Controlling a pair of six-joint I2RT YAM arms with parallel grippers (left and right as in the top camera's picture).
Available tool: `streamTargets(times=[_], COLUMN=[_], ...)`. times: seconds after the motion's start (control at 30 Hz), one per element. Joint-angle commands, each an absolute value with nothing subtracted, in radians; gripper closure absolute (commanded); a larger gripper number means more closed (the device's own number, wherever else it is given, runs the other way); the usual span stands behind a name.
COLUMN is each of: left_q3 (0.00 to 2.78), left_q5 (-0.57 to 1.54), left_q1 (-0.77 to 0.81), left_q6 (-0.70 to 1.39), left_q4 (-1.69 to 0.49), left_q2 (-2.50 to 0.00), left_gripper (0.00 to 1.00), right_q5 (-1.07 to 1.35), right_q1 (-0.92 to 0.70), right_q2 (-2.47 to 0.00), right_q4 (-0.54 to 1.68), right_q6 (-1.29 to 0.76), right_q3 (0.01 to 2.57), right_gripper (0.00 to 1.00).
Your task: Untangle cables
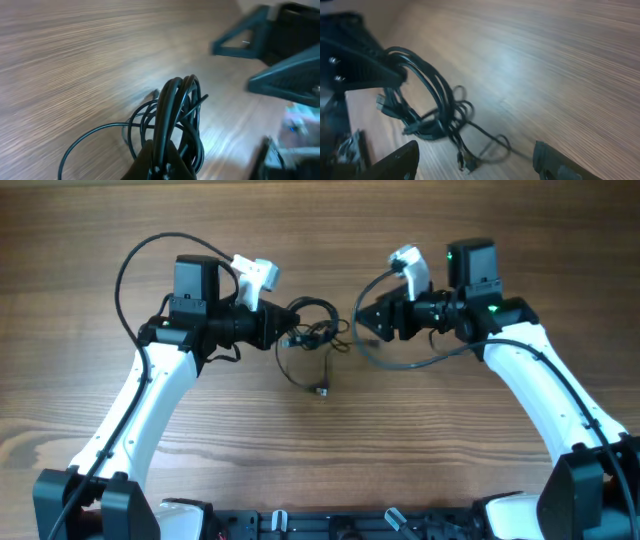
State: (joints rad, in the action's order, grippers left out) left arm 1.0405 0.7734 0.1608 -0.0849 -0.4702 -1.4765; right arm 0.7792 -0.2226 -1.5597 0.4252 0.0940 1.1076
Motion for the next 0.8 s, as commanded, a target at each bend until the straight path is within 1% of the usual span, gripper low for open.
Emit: streamTargets(times=[0.0, 0.03, 0.13, 0.17, 0.2, 0.27, 0.37, 0.43, 0.53, 0.6, 0.63, 0.7, 0.77], left_q3=[1.047, 1.047, 1.047, 1.047, 1.047, 1.047, 1.047, 1.047, 1.047, 1.047, 1.047, 1.047, 1.047], left_q5=[0.901, 0.901, 0.901, 0.901, 0.9, 0.896, 0.848, 0.779, 0.733, 0.641, 0.568, 0.434, 0.41], left_q1=[0.162, 0.162, 0.162, 0.162, 0.162, 0.162, 0.162, 0.161, 0.16, 0.16, 0.16, 0.16, 0.16], left_q6=[-0.192, -0.192, -0.191, -0.191, -0.191, -0.191, -0.19, -0.171, -0.128, -0.043, 0.014, 0.127, 0.17], left_q4=[-0.467, -0.467, -0.467, -0.467, -0.467, -0.467, -0.476, -0.491, -0.492, -0.493, -0.493, -0.493, -0.492], left_q2=[-1.475, -1.475, -1.475, -1.475, -1.475, -1.475, -1.475, -1.475, -1.475, -1.475, -1.475, -1.475, -1.475], left_gripper=[0.96, 0.96, 0.96, 0.97, 0.96, 0.96, 0.96, 0.96, 0.96, 0.96, 0.96, 0.96, 0.96], right_q5=[0.818, 0.791, 0.756, 0.749, 0.723, 0.646, 0.585, 0.523, 0.465, 0.34, 0.255, 0.16, 0.15], right_q1=[-0.286, -0.3, -0.35, -0.363, -0.371, -0.373, -0.372, -0.36, -0.336, -0.31, -0.29, -0.248, -0.211], right_q2=[-1.588, -1.592, -1.611, -1.615, -1.62, -1.62, -1.62, -1.62, -1.62, -1.62, -1.62, -1.62, -1.62], right_q4=[0.423, 0.423, 0.427, 0.427, 0.43, 0.444, 0.48, 0.506, 0.53, 0.54, 0.544, 0.561, 0.575], right_q6=[0.166, 0.166, 0.165, 0.165, 0.157, 0.123, 0.12, 0.067, 0.044, -0.06, -0.141, -0.276, -0.335], right_q3=[1.105, 1.105, 1.105, 1.105, 1.105, 1.105, 1.105, 1.105, 1.105, 1.105, 1.105, 1.105, 1.105], right_gripper=[0.28, 0.3, 0.44, 0.56, 0.74, 0.89, 0.92, 0.95, 0.95, 0.95, 0.95, 0.95, 0.95])
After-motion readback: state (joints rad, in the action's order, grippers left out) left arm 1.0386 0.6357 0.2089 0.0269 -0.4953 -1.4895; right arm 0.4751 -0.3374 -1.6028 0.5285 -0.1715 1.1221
